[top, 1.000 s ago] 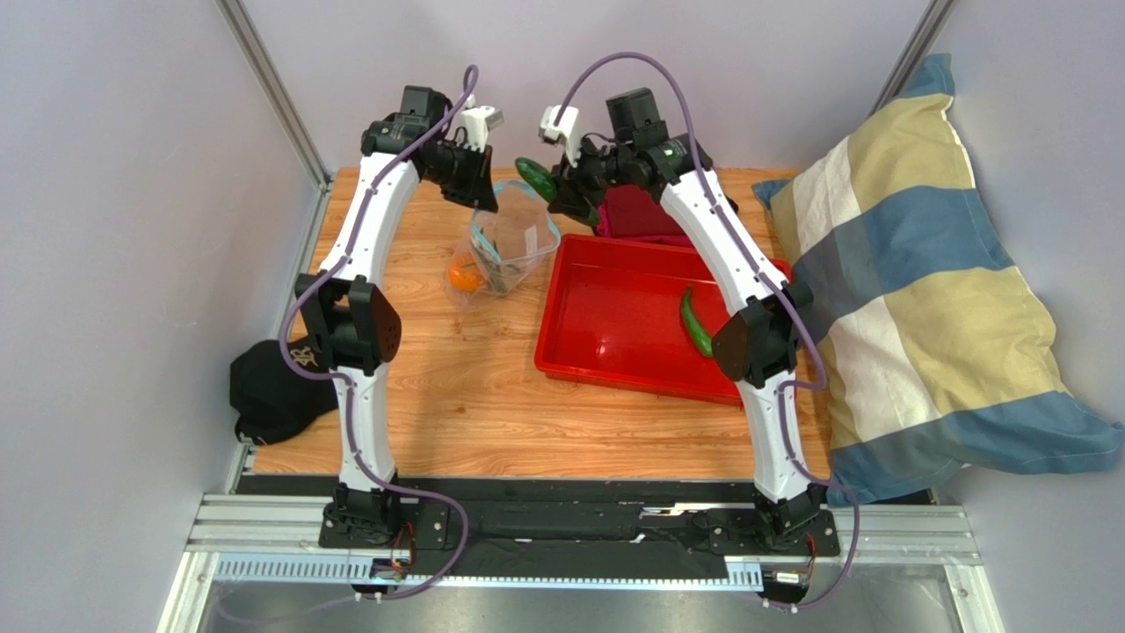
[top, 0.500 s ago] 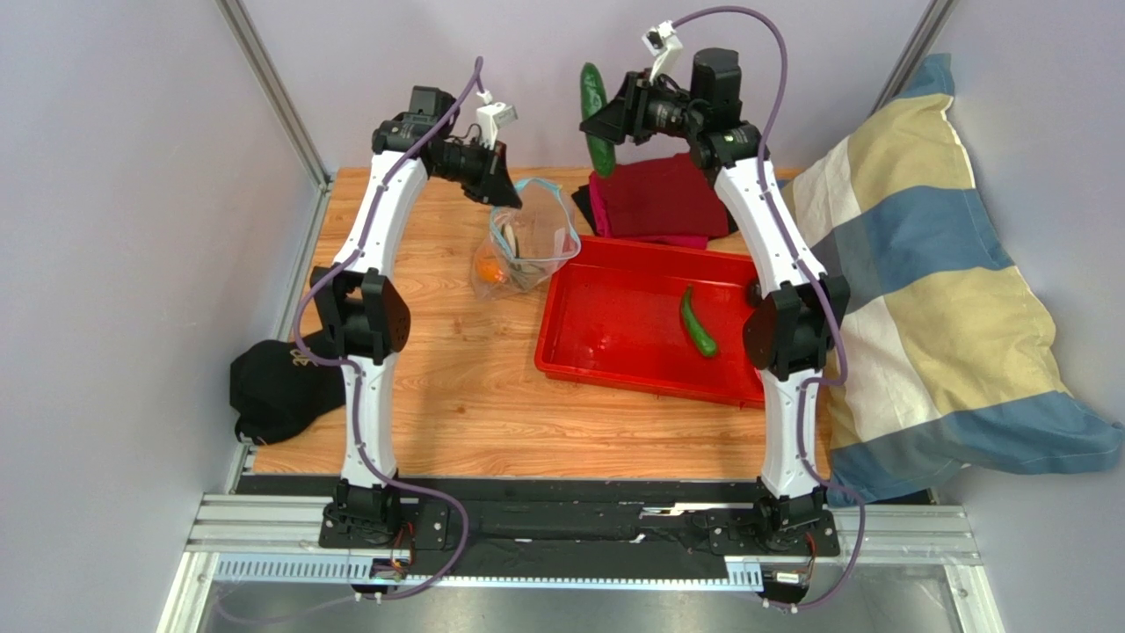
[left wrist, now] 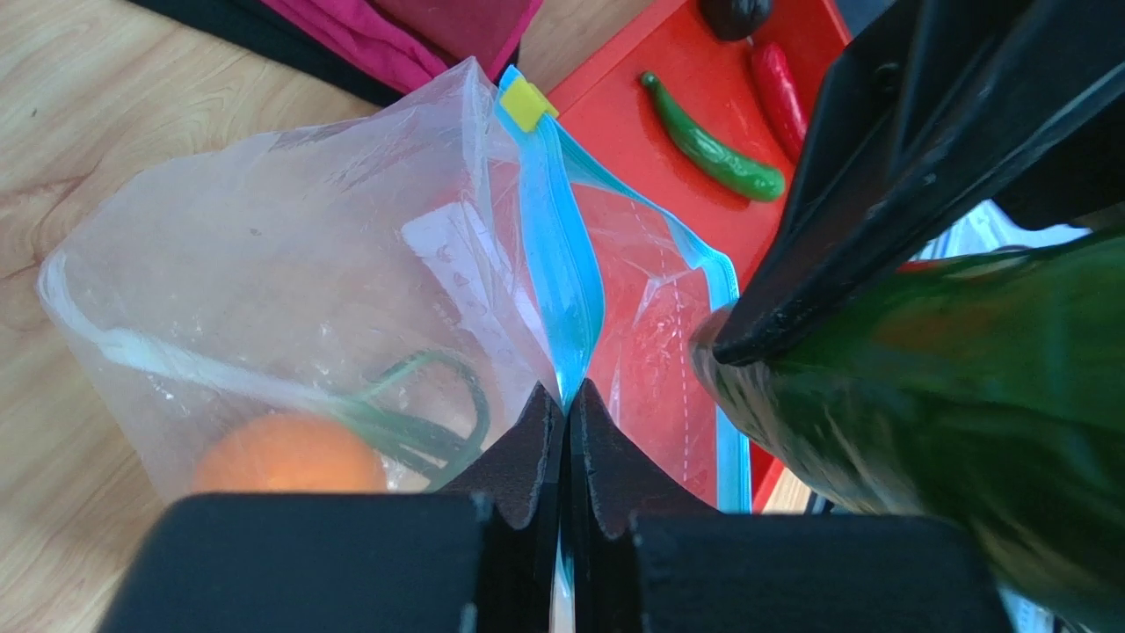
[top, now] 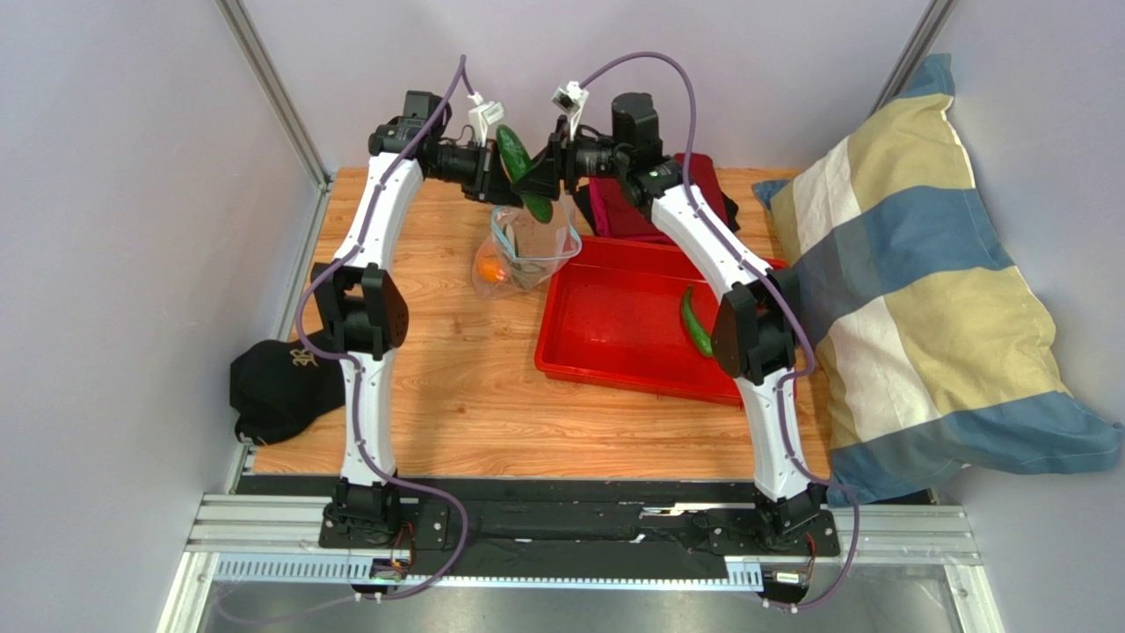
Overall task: Place the food in the zip-top bag and seal the zipper
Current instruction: Place the fake vegetable in the zipper food storage bag, then pick up the fake vegetable from the bin.
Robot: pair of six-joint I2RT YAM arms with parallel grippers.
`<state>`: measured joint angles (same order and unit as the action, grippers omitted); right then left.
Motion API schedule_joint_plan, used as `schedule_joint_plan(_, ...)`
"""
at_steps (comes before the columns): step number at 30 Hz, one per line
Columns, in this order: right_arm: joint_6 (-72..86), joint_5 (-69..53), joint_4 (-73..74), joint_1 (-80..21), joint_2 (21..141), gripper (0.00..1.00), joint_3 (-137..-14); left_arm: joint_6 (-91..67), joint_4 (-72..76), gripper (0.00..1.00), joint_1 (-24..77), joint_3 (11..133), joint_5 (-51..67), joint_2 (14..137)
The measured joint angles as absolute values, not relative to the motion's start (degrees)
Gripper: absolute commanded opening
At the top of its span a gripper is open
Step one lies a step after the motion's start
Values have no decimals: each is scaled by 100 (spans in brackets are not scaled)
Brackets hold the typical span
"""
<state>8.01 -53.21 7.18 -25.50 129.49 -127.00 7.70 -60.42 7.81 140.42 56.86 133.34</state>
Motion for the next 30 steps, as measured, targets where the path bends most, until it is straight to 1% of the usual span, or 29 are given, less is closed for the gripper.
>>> schedule_joint_plan(1, 683, -5378, 709, -2550, 12949, 58, -12643, 729, -6023, 0, 764, 14042, 5725, 13343)
schedule_joint_plan(2, 593, -5419, 696, -2545, 12947, 70, -12582, 685, -6003, 0, 744, 14042, 5776, 13351)
schedule_joint_plan(3, 497, -5470, 663, -2543, 12943, 79, -12460, 652, -5981, 0, 733, 14042, 5819, 13358)
schedule_joint_plan(4, 460, -5505, 663, -2541, 12936, 90, -12368, 622, -5951, 0, 716, 14042, 5854, 13362)
schedule_joint_plan(7, 165, -5537, 766, -2532, 12936, 92, -12143, 545, -5876, 0, 690, 14042, 5924, 13373)
schedule_joint_plan(12, -158, -5459, 1140, -2458, 12936, 93, -12296, 456, -5811, 0, 672, 14042, 5986, 13406)
schedule_joint_plan(16, -572, -5345, 2265, -2255, 12912, 91, -13058, 414, -5784, 0, 672, 14042, 5990, 13417)
schedule_joint_plan(18, -945, -5245, 2928, -2038, 12698, 89, -13115, 397, -5769, 0, 672, 14042, 5986, 13419)
schedule_joint_plan(19, -1221, -5142, 3284, -1896, 12514, 87, -13004, 388, -5760, 0, 674, 14042, 5988, 13419)
schedule_joint_plan(21, -1772, -4799, 3909, -1610, 11972, 84, -12368, 373, -5752, 0, 674, 14042, 5981, 13423)
schedule_joint_plan(22, -2084, -4543, 4248, -1450, 11653, 81, -11931, 368, -5745, 0, 672, 14042, 5983, 13426)
schedule_joint_plan(25, -2738, -3800, 4873, -1179, 10973, 78, -10737, 346, -5736, 0, 672, 14042, 5977, 13437)
schedule_joint_plan(28, -3135, -3024, 5260, -1240, 10626, 76, -9638, 318, -5732, 0, 672, 14042, 5972, 13439)
schedule_joint_plan(30, -3225, -2504, 5380, -1323, 10619, 75, -9146, 307, -5730, 0, 674, 14042, 5968, 13439)
